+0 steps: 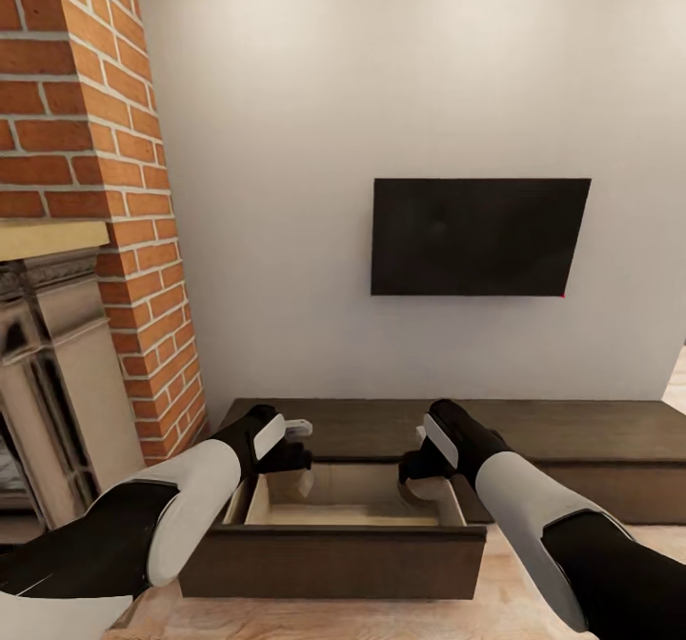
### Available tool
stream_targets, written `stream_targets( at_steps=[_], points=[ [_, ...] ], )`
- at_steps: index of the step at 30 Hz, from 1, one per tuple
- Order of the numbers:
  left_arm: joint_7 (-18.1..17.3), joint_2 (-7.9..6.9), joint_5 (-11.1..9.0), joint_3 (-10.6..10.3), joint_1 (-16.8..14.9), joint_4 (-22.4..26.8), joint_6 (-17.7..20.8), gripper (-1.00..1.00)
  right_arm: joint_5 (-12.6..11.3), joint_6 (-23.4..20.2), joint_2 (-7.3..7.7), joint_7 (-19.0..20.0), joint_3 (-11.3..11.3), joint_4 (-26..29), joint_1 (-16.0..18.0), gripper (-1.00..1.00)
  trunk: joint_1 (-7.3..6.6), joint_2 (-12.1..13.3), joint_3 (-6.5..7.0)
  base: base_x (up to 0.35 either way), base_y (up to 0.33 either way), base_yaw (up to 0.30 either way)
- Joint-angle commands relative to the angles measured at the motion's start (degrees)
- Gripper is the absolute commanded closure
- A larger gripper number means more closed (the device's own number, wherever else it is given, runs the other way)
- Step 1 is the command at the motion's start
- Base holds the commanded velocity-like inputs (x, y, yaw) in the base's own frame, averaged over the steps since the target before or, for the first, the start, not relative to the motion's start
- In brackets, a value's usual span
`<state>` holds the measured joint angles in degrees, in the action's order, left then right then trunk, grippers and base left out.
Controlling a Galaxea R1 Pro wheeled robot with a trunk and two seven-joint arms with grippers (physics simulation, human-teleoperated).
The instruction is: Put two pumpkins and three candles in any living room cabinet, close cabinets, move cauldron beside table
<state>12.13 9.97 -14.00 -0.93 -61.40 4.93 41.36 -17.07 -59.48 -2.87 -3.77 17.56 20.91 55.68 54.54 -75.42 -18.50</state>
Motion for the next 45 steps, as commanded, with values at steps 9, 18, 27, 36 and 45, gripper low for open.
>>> stream_targets(
  at_steps=[9,18,27,36,45],
  points=[
    [0.36,0.03,-0.51,-0.12,-0.04,0.08,0.30,1.00,-0.90,0.10,0.03,-0.31,0.29,0.10,0.04,1.00,0.02,-0.05,-0.07,0.114,-0.165,0.075],
    [0.35,0.03,-0.51,-0.19,-0.04,-0.40,0.37,1.00,-1.03,-0.14,-0.02,-0.36,0.15,0.04,0.04,1.00,0.02,-0.05,-0.07,0.239,0.154,-0.018],
    [0.08,0.03,-0.51,-0.23,-0.04,-0.62,0.36,1.00,-1.03,-0.33,-0.03,-0.36,0.17,-0.42,0.04,1.00,0.02,-0.05,-0.07,0.217,0.159,-0.156],
    [-1.97,0.03,-0.51,-0.38,-0.04,-0.61,0.30,1.00,-0.92,0.16,-0.03,-0.30,0.27,-1.12,-0.04,1.00,0.02,-0.05,-0.07,0.012,0.006,-0.007],
    [-2.02,0.03,-0.51,-0.38,-0.04,-0.56,0.30,1.00,-0.94,0.31,-0.03,-0.10,0.28,-1.13,-0.05,1.00,2.00,-3.66,-1.73,0.000,0.000,0.099]
  ],
)
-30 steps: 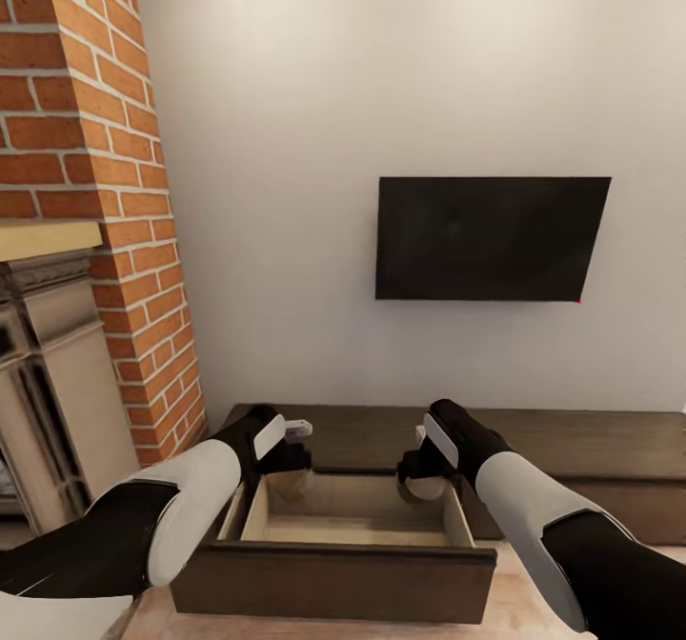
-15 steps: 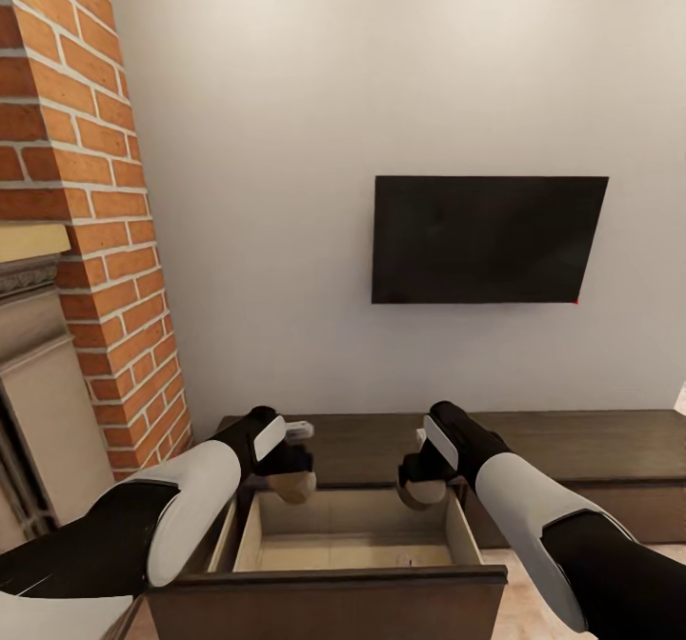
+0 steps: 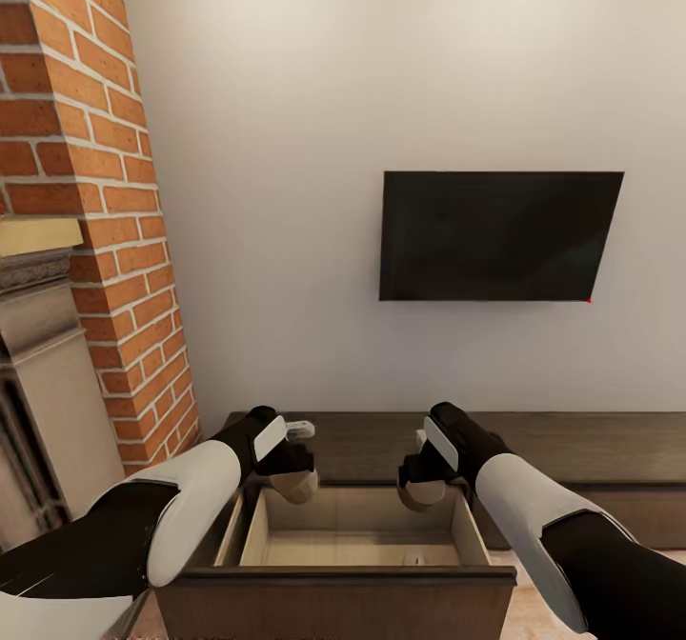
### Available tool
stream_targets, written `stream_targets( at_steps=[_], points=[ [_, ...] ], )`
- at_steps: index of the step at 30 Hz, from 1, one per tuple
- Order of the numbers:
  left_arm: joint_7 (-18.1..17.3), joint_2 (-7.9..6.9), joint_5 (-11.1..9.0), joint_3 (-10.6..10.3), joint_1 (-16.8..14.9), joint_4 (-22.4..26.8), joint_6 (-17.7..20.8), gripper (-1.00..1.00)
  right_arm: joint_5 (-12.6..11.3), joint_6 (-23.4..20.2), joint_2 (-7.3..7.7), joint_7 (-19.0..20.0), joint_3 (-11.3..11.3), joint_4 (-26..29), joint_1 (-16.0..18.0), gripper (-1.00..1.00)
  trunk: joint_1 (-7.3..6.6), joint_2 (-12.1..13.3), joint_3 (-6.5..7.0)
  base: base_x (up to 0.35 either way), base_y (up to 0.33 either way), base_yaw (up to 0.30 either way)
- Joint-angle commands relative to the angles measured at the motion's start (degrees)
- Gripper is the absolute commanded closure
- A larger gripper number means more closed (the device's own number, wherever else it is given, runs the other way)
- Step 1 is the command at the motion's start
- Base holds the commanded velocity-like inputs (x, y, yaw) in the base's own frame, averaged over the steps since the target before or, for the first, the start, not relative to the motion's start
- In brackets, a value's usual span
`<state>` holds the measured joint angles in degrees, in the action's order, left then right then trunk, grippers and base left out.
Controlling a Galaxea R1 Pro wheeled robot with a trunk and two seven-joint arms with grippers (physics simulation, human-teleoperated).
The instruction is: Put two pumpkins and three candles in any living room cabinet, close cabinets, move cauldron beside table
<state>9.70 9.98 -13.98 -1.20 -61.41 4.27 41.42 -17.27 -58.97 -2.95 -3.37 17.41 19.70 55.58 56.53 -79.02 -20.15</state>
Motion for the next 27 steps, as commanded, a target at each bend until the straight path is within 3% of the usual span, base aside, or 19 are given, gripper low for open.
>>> stream_targets(
  at_steps=[1,13,17,27],
  points=[
    [0.41,0.02,-0.52,-0.12,-0.03,0.11,0.24,1.00,-0.76,-0.19,0.05,-0.47,0.43,0.07,0.05,1.00,0.23,-0.46,-0.27,0.000,0.000,0.162],
    [-0.75,0.02,-0.52,-0.12,-0.03,0.07,0.24,1.00,-0.92,0.07,-0.74,3.37,0.43,0.07,0.05,1.00,2.86,-5.28,-2.45,0.000,0.000,0.024],
    [-3.14,0.02,-0.52,-0.12,-0.03,0.04,0.16,1.00,-0.92,0.10,-0.82,3.63,0.43,0.07,0.05,1.00,3.74,-6.88,-3.17,0.000,0.000,0.000],
    [-3.61,0.02,-0.52,-0.12,-0.03,0.04,0.15,1.00,-1.01,1.64,-1.54,3.79,0.43,0.07,0.04,1.00,5.94,-10.89,-4.96,0.000,0.000,0.000]
  ],
)
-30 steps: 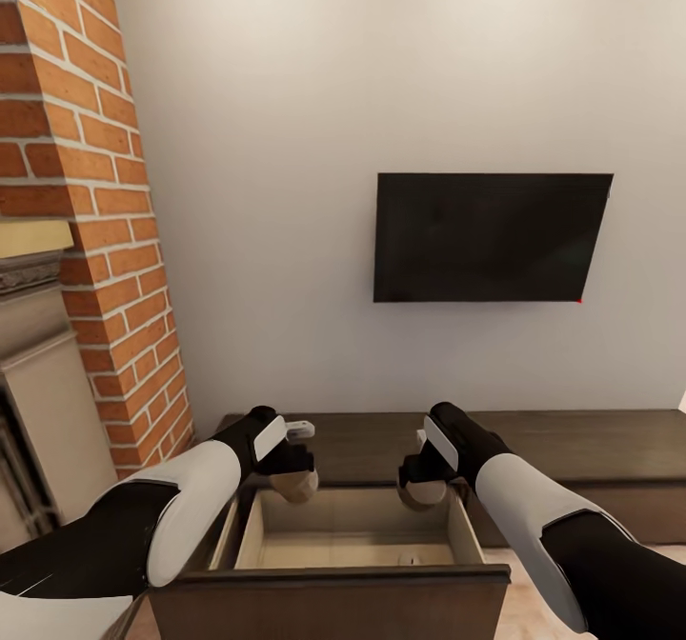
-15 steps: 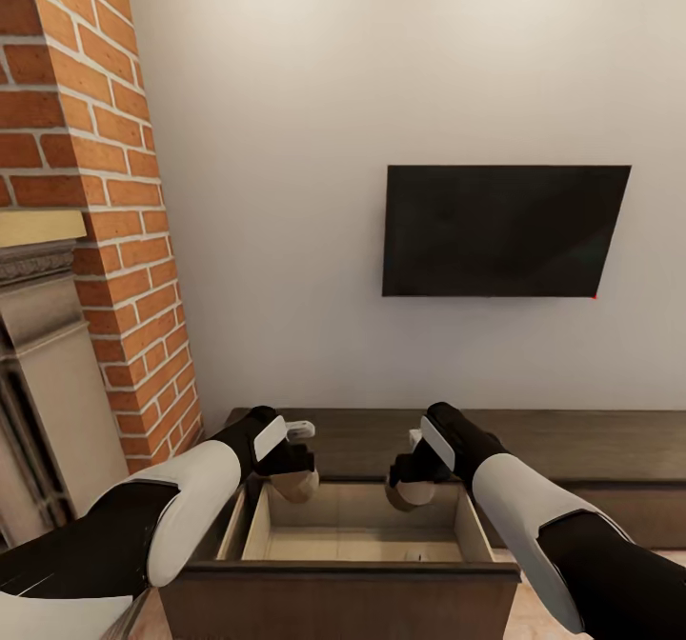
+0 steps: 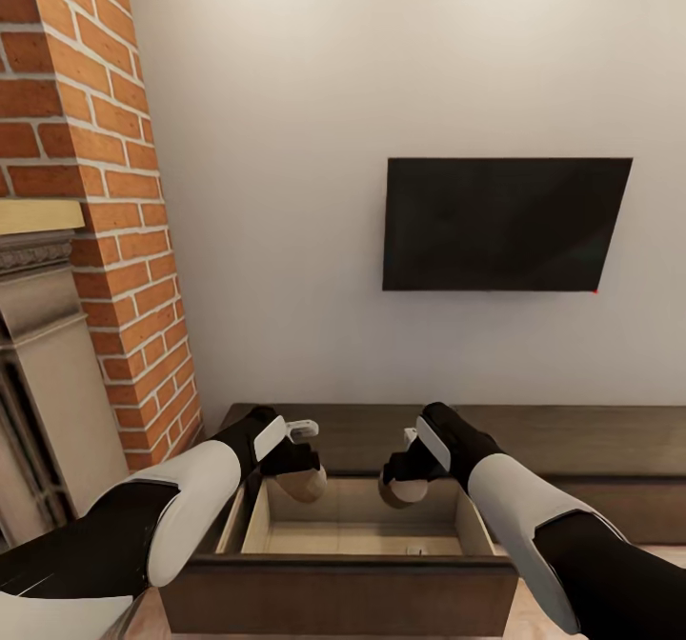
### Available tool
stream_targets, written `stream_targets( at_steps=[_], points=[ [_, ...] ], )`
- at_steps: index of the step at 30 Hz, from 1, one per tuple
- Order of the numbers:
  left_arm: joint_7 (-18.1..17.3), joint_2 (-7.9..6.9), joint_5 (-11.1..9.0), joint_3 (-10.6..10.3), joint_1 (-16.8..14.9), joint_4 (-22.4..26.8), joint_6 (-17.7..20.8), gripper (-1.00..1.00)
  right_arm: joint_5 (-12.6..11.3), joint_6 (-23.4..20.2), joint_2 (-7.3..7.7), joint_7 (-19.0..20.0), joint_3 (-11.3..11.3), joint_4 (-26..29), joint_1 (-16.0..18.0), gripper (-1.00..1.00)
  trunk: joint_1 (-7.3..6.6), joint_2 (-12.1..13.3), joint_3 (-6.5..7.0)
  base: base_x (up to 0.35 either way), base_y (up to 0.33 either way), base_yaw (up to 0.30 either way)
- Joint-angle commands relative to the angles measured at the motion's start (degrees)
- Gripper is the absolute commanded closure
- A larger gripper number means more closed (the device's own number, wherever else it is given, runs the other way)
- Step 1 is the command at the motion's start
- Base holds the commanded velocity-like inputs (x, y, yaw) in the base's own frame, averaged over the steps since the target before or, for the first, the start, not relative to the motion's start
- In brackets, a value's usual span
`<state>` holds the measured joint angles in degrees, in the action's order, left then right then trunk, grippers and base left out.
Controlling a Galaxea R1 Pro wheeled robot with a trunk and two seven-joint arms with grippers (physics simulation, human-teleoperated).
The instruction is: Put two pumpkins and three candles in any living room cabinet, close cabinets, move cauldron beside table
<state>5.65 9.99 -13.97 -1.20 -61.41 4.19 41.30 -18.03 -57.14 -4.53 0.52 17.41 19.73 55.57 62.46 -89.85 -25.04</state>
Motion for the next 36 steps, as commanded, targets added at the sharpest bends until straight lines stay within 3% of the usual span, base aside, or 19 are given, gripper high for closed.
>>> stream_targets(
  at_steps=[1,9,15,17,25,30,36],
  points=[
    [0.45,0.01,-0.53,-0.12,-0.02,0.12,0.27,1.00,-0.25,-0.02,-0.10,-0.09,0.43,0.05,0.04,1.00,0.22,-0.46,-0.25,0.000,0.000,0.000],
    [0.50,0.01,-0.46,-0.46,-0.02,-0.23,0.27,1.00,-0.17,0.35,-1.56,-0.08,0.51,0.05,-0.02,1.00,1.98,-3.66,-1.69,0.000,0.000,0.000],
    [0.95,0.01,-0.44,-5.03,-0.02,-0.32,0.20,1.00,-0.15,1.62,-2.12,-0.11,0.55,0.05,-0.03,1.00,3.30,-6.07,-2.76,0.000,0.000,0.000],
    [1.03,0.01,-0.44,-5.42,-0.02,-0.32,0.19,1.00,-0.11,1.95,-2.14,-0.10,0.58,0.05,-0.03,1.00,3.74,-6.87,-3.12,0.000,0.000,0.000],
    [1.12,0.01,-0.44,-5.82,-0.02,-0.25,0.01,1.00,-0.08,2.37,-2.15,-0.16,0.60,0.02,-0.03,1.00,5.49,-10.08,-4.58,0.000,0.000,0.000],
    [1.04,0.01,-0.47,-5.83,-0.02,-0.31,-2.80,1.00,-0.08,2.38,-2.15,-0.23,0.60,0.01,-0.03,1.00,6.59,-12.09,-5.76,0.000,0.000,0.032],
    [1.03,0.01,-0.48,-5.83,-0.02,-0.32,-3.53,1.00,-0.08,2.38,-2.15,-0.26,0.60,-0.03,-0.03,1.00,7.91,-14.49,-7.35,0.000,0.000,0.023]
  ],
)
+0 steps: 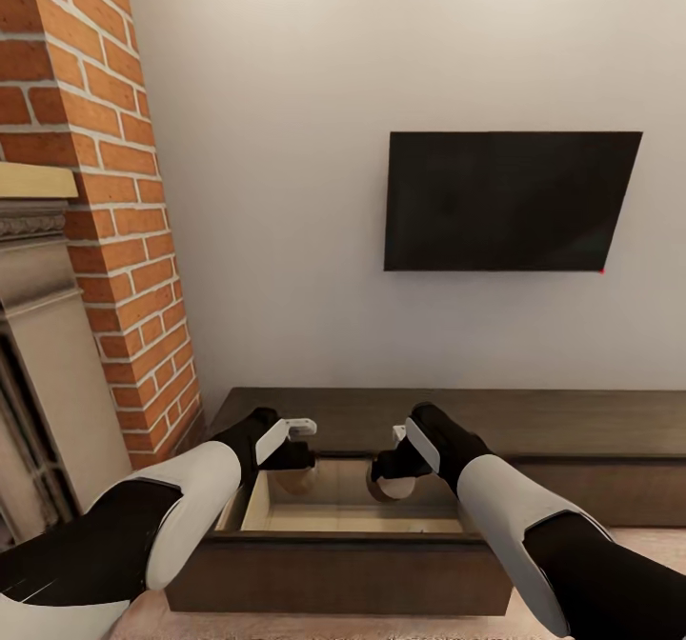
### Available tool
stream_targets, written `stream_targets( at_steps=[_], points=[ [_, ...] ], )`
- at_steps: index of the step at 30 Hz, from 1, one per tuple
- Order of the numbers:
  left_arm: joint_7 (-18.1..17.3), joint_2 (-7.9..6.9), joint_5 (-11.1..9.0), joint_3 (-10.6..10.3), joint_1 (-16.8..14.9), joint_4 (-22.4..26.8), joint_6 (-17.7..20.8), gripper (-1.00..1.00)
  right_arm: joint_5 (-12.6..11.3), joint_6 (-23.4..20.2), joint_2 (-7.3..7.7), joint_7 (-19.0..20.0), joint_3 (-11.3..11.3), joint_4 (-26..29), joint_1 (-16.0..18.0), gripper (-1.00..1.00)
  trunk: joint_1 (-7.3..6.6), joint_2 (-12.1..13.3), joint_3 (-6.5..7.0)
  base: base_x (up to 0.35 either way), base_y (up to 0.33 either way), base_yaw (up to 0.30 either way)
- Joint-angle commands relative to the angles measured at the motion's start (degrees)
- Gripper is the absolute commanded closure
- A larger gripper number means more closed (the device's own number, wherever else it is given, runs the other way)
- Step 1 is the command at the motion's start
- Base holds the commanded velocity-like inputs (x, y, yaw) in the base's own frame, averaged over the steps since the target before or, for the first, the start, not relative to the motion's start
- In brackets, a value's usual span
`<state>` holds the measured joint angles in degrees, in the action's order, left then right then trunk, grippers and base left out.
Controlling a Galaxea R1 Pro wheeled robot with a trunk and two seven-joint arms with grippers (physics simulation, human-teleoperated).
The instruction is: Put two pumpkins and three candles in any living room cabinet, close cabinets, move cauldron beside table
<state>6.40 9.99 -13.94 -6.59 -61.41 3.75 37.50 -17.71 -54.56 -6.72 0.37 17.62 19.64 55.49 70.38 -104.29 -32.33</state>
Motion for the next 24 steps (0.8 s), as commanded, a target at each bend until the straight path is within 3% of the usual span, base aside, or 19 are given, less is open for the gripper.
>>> stream_targets(
  at_steps=[1,12,24],
  points=[
    [0.28,0.01,-0.50,-0.45,-0.03,0.12,0.25,1.00,-0.40,-0.20,0.04,-0.11,0.40,0.06,0.06,1.00,0.22,-0.45,-0.34,0.000,0.000,0.004],
    [0.03,0.01,-0.56,-0.45,-0.03,-0.02,0.34,1.00,-0.40,-0.20,-0.02,-0.11,0.40,0.05,0.04,1.00,0.66,-1.26,-1.68,0.001,0.000,0.001],
    [-0.17,0.01,-0.54,-0.45,-0.03,-0.96,1.86,1.00,-0.35,-0.31,-0.14,-0.33,0.42,0.05,0.01,1.00,0.66,-1.26,-2.09,0.248,0.000,0.000]
  ],
)
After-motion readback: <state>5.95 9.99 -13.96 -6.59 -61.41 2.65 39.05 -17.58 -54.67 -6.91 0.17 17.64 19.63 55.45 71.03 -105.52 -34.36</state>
